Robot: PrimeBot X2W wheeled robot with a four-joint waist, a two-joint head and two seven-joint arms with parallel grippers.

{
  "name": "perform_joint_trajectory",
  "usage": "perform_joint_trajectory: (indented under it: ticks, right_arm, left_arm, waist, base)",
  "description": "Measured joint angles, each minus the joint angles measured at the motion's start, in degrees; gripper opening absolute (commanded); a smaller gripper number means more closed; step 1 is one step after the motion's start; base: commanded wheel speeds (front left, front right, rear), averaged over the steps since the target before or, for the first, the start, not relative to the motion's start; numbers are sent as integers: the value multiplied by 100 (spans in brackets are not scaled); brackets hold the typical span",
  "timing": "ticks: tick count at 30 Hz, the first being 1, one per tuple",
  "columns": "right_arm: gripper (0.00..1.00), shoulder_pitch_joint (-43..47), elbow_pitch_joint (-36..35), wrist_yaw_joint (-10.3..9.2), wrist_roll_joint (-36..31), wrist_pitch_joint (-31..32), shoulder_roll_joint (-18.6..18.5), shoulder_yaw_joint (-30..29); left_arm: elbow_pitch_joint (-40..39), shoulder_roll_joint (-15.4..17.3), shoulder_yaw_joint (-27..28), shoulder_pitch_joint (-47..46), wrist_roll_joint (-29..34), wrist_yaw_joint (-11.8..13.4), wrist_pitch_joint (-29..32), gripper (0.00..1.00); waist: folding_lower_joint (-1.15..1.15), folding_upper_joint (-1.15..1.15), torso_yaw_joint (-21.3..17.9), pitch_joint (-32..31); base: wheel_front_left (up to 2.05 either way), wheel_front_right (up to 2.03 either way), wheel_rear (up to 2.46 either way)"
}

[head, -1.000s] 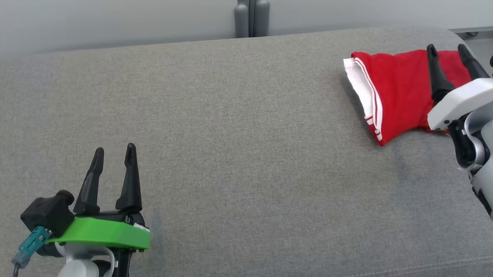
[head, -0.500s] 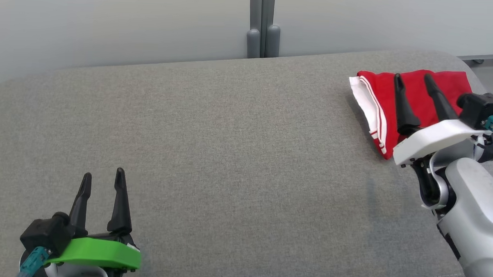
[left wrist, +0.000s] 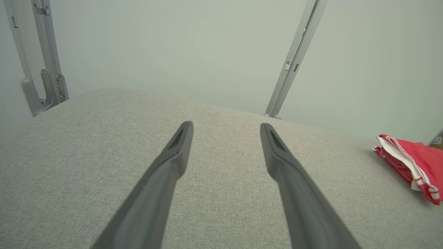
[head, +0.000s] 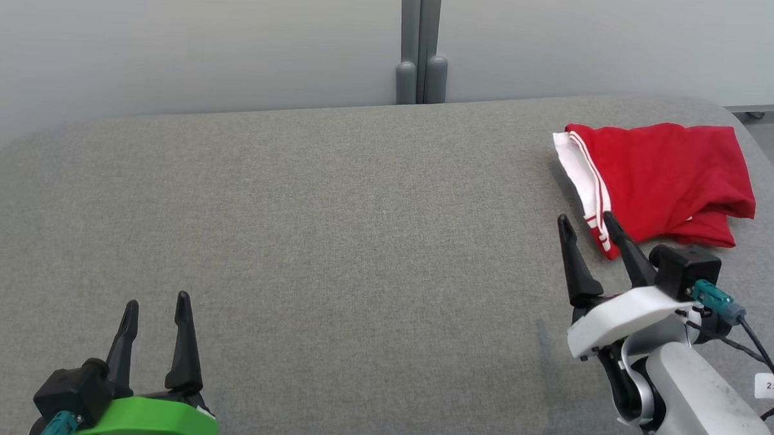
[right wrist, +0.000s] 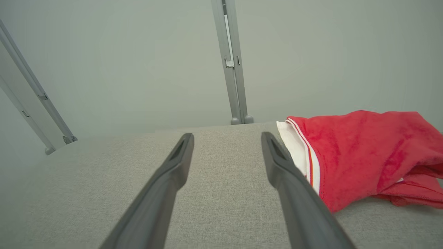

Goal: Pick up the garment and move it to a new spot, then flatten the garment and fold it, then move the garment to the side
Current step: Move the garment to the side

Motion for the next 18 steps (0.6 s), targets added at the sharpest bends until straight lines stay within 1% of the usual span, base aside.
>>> perform_joint_trajectory:
  ticks: [4,10,18]
  right_arm:
    - [100,224,-90,0,-214,0,102,-14]
    - [100,515,-226,-1,-459,0,369,-29]
    - [100,757,-326,-1,-843,0,554,-318]
  left_arm:
    - [1,-16,-7,70,8,1,-1,100]
    - [14,-31,-42,116,45,1,-2,100]
    - [18,-45,-141,116,47,1,-18,100]
  waist:
    - [0,0,26,-21]
    - [0,0,54,-57]
    - [0,0,26,-81]
  base:
    - [0,0,0]
    - [0,0,0]
    - [0,0,0]
